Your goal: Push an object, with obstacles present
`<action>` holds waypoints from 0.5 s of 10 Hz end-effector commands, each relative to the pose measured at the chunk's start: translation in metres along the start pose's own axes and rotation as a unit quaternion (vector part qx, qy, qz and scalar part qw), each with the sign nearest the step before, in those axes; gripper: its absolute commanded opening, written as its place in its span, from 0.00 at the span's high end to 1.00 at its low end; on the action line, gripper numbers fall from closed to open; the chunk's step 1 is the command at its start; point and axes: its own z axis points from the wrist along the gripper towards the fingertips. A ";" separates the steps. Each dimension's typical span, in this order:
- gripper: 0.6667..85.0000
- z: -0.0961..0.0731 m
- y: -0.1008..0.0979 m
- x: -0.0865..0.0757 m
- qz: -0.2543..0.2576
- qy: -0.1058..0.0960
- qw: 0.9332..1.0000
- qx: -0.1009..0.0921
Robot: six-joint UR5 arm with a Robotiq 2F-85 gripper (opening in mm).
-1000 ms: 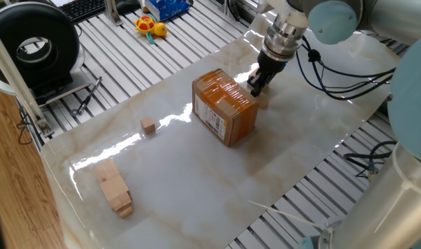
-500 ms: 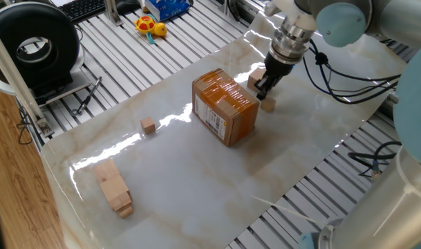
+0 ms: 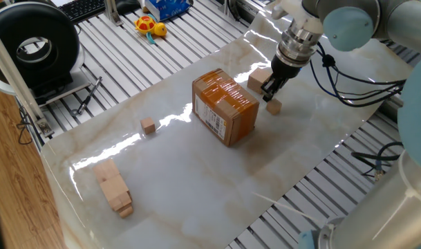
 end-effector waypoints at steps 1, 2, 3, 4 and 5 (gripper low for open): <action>0.99 -0.003 0.001 -0.003 0.007 -0.004 1.000 -0.001; 0.99 -0.004 0.004 -0.003 0.009 -0.001 1.000 -0.001; 0.99 -0.006 0.007 -0.005 0.012 0.001 1.000 -0.002; 0.99 -0.008 0.013 -0.008 0.015 0.003 1.000 -0.004; 0.99 -0.011 0.018 -0.011 0.019 0.005 1.000 -0.004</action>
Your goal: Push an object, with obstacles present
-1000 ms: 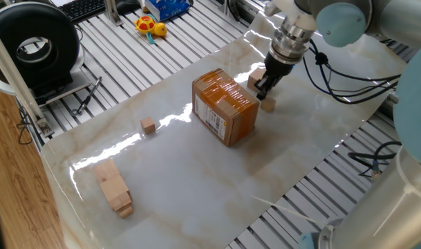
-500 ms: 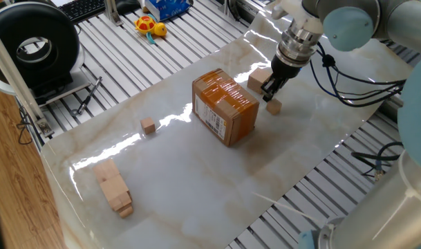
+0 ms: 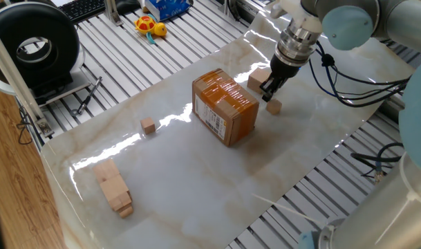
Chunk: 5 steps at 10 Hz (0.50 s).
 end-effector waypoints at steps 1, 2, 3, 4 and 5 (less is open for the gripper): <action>0.99 -0.009 0.016 -0.008 0.017 0.002 1.000 -0.009; 0.99 -0.009 0.021 -0.008 0.022 0.002 1.000 -0.013; 0.99 -0.009 0.024 -0.005 0.026 0.002 1.000 -0.013; 0.99 -0.010 0.024 -0.002 0.032 0.004 0.999 -0.013; 0.99 -0.009 0.024 0.001 0.035 0.005 0.999 -0.014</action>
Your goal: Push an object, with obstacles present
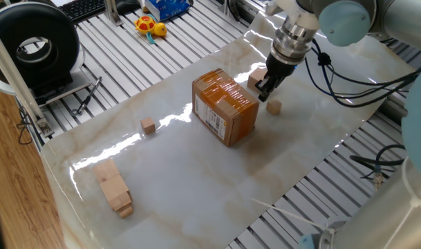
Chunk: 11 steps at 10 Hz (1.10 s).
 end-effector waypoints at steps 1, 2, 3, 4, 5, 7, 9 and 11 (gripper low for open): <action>0.99 -0.001 0.006 0.005 0.017 -0.002 1.000 -0.011; 0.99 0.001 0.006 0.008 0.019 -0.003 1.000 -0.015; 0.99 0.002 0.005 0.010 0.021 -0.003 1.000 -0.016; 0.99 0.001 0.004 0.013 0.021 -0.003 1.000 -0.016; 0.99 0.001 0.002 0.016 0.022 -0.003 1.000 -0.016; 0.99 0.005 -0.006 0.022 0.018 -0.003 1.000 -0.013; 0.99 0.007 -0.015 0.027 0.007 0.001 1.000 -0.010; 0.99 0.004 -0.022 0.029 0.000 0.007 1.000 -0.008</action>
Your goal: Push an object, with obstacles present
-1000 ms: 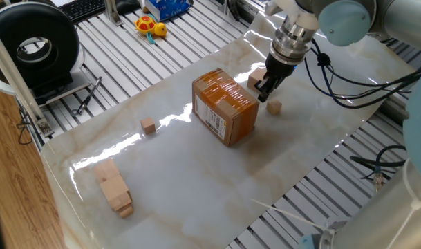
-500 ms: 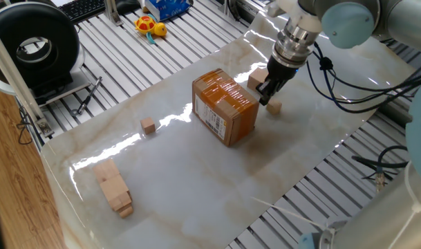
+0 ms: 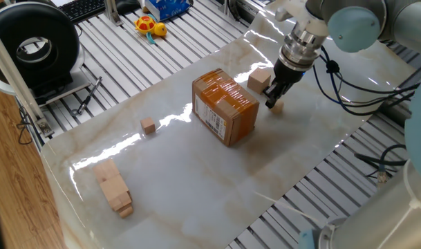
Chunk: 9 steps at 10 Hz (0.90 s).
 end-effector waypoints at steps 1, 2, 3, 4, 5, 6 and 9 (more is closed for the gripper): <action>0.99 -0.003 -0.012 0.003 -0.009 0.002 1.000 0.002; 0.99 -0.004 -0.014 0.003 -0.010 0.003 1.000 0.002; 0.99 -0.004 -0.013 0.003 -0.010 0.002 1.000 0.000; 0.99 -0.003 -0.011 0.000 -0.010 0.000 1.000 -0.001; 0.99 -0.002 -0.006 -0.002 -0.009 -0.003 1.000 -0.004; 0.99 -0.003 0.000 -0.005 -0.006 -0.004 1.000 -0.009; 0.99 -0.026 0.024 -0.018 0.002 0.007 1.000 -0.007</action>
